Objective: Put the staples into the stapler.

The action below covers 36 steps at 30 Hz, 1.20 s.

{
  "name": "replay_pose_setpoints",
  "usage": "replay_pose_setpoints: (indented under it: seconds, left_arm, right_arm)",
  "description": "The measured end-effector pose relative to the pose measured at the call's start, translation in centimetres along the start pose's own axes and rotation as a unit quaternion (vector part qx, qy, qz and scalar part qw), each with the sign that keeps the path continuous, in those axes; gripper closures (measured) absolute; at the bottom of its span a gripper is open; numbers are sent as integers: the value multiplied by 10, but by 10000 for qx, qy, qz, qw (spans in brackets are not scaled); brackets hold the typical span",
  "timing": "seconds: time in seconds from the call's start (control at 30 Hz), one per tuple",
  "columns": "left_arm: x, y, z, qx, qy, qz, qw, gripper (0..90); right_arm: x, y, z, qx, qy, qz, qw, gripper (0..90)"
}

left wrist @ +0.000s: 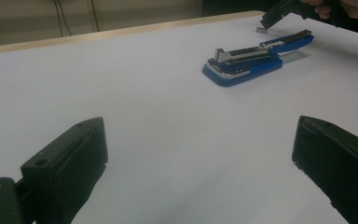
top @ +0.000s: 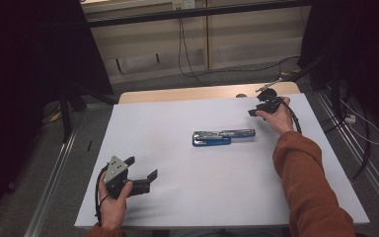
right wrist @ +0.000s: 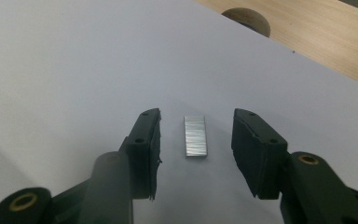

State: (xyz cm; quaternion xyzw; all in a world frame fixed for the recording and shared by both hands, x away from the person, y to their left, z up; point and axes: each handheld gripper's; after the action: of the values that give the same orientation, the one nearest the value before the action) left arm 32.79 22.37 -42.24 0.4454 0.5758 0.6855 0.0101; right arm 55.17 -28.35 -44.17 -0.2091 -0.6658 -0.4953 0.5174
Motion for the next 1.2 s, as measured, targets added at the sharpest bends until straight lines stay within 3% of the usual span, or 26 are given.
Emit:
replay_pose_setpoints:
  seconds: [0.13, 0.47, 0.6, 0.8, 1.03, 1.2]
  left_arm:
    - [0, 0, 0, -27, -10, 23, 10000, 35]
    - [-1, 0, -1, -90, -1, 64, 9999, 35]
    - [-1, 0, -1, -93, -13, 51, 9999, 35]
    - [-1, 0, 0, -90, -16, 39, 10000, 35]
    - [-1, 0, -1, -125, -3, 55, 9999, 35]
    - [-1, 0, -1, -113, -3, 38, 9999, 35]
  right_arm:
    - [-4, 1, 0, 122, -14, 148, 9998, 599]
    - [-10, 4, 4, 307, -93, 227, 9992, 706]
    - [-11, 3, 3, 294, 34, 213, 9993, 788]
    - [-11, 2, 4, 169, 69, 186, 9997, 789]
    - [-9, 1, 6, 185, 67, 188, 9996, 791]
    - [-2, -1, 7, 232, 86, 47, 9997, 791]
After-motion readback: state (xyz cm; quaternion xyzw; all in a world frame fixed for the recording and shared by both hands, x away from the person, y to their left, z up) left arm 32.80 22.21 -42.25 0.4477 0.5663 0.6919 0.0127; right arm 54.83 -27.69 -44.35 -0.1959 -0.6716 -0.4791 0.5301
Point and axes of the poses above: each handheld gripper's, and its own axes: x roughly backward along the jaws, y roughly out of its top, z roughly to its left, and after that the axes turned 13 degrees about z, right-handed
